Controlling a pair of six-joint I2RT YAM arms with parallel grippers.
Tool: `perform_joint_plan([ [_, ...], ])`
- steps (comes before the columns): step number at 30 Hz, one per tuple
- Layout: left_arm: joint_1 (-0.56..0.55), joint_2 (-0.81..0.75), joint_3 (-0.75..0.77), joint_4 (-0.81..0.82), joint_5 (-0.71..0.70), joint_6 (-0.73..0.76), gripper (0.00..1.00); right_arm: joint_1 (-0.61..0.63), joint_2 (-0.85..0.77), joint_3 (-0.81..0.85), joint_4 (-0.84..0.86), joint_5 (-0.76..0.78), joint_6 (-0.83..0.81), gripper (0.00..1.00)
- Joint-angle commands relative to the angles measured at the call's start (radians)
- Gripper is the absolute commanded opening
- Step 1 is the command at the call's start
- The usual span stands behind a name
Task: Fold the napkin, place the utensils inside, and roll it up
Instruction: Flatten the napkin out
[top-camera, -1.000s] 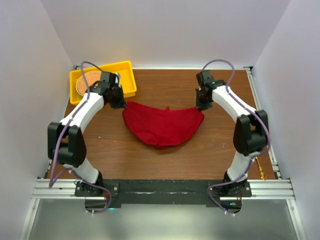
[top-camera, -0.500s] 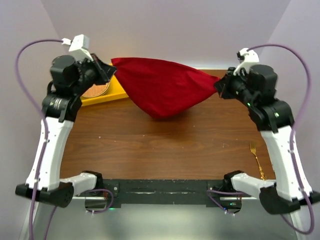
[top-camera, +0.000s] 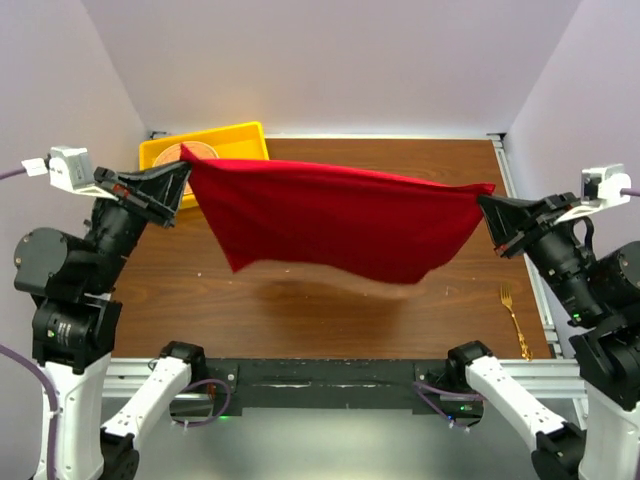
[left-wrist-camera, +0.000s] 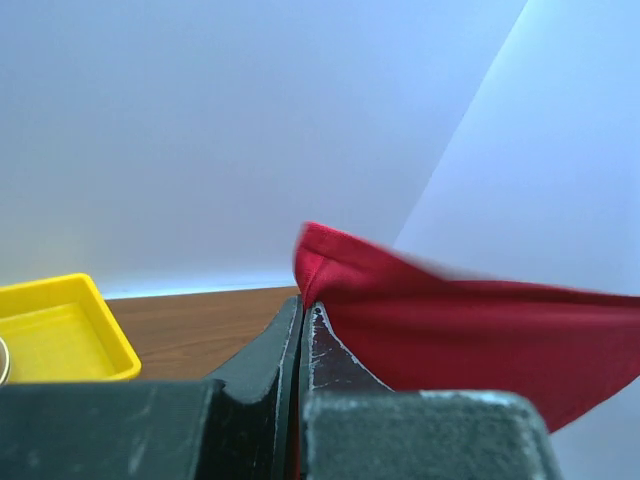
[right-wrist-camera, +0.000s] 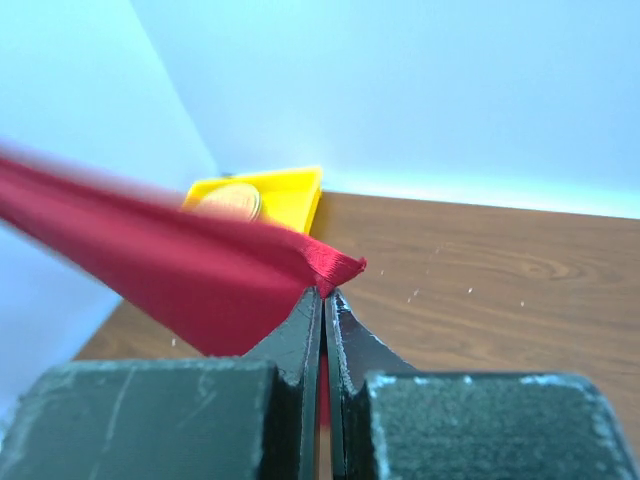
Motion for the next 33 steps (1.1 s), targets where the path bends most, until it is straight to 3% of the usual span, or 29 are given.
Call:
perform_joint_plan([
  [1,0.003,0.015,-0.106,0.048,-0.125,-0.094,0.00,0.000,0.036,-0.043,-0.009,0.211,0.035,0.00],
  [5,0.003,0.147,-0.100,-0.001,-0.208,-0.157,0.00,0.002,0.166,0.000,-0.098,0.368,0.081,0.00],
  [7,0.003,0.222,-0.084,-0.002,-0.237,-0.151,0.00,0.002,0.330,0.034,-0.172,0.441,0.101,0.00],
  [11,0.003,0.565,0.049,-0.198,-0.300,-0.142,0.00,0.002,0.603,0.090,-0.270,0.420,0.065,0.00],
  [16,0.005,0.828,0.075,-0.232,-0.263,-0.111,0.00,-0.020,0.817,0.036,-0.227,0.429,0.078,0.00],
  [20,0.005,1.024,0.074,-0.142,-0.224,-0.056,0.00,-0.079,0.976,0.020,-0.141,0.434,0.073,0.00],
  [24,0.005,1.154,0.118,-0.111,-0.193,-0.042,0.00,-0.115,1.180,0.087,-0.143,0.407,0.070,0.00],
  [33,0.035,1.275,0.182,-0.110,-0.246,-0.035,0.00,-0.113,1.421,0.307,-0.155,0.290,0.059,0.00],
])
